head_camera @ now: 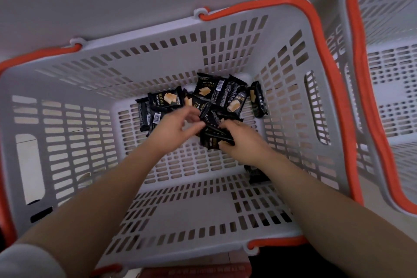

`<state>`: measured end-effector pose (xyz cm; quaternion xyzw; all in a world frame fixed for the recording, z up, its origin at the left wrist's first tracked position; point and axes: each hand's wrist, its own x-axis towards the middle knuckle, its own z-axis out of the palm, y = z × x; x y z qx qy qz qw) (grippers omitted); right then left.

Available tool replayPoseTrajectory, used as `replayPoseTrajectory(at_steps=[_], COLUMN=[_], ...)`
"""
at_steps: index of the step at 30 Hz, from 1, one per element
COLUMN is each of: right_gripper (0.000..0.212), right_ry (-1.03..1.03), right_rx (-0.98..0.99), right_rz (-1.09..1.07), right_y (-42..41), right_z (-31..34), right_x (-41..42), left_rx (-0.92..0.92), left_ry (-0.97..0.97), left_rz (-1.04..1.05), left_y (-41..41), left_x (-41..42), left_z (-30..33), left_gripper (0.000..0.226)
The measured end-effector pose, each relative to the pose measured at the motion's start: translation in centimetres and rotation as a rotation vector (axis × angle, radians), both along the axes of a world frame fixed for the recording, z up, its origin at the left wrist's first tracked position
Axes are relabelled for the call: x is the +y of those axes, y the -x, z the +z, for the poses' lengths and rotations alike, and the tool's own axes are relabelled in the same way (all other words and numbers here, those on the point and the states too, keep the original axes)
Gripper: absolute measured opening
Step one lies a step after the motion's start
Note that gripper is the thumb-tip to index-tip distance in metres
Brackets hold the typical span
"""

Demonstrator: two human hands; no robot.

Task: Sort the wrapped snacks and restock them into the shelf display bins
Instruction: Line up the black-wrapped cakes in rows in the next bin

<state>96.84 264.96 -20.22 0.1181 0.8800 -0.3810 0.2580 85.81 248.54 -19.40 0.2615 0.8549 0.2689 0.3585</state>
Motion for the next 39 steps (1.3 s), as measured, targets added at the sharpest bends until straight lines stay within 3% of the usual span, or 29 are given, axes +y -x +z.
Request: replayPoseTrajectory(at_steps=[2,5,10,13,15,20,24,30,35,39], right_gripper=[0.042,0.033,0.026,0.033,0.036,0.035,0.049,0.019,0.006,0.010], right_ry=[0.055,0.126,0.174,0.268,0.346,0.496,0.698,0.619,0.471,0.615], right_rx=[-0.019,-0.002,-0.040,-0.054,-0.076,-0.135,-0.205,-0.096,-0.002,0.071], right_rz=[-0.142,-0.343,-0.461,-0.529,-0.597,-0.824,-0.966,-0.880,-0.598,-0.536], right_y=[0.1,0.3,0.3,0.4,0.4,0.6,0.5,0.1,0.8,0.9], right_z=[-0.2,-0.2,0.0,-0.1,-0.1,1.2,4.8,13.3,21.5,26.5], right_x=[0.2,0.4,0.6,0.4,0.3,0.3,0.6,2.4,2.0,0.6], left_rx=[0.116,0.327,0.389,0.439,0.429,0.415,0.420,0.627,0.773,0.857], left_ry=[0.041,0.244,0.413,0.504,0.439,0.041,-0.086,-0.246,-0.386,-0.466], left_rz=[0.090,0.018,-0.156,-0.249,-0.277,-0.278,-0.474,-0.721,-0.816,-0.777], left_y=[1.6,4.0,5.6,5.6,5.5,5.1,4.5,2.6,1.5,0.4], left_x=[-0.1,-0.6,-1.0,-0.8,-0.9,-1.2,-0.3,1.6,1.9,0.1], left_z=[-0.4,-1.9,-3.7,-3.9,-3.4,1.3,6.4,14.9,20.9,24.8], left_gripper=[0.034,0.042,0.061,0.063,0.061,0.057,0.056,0.054,0.057,0.056])
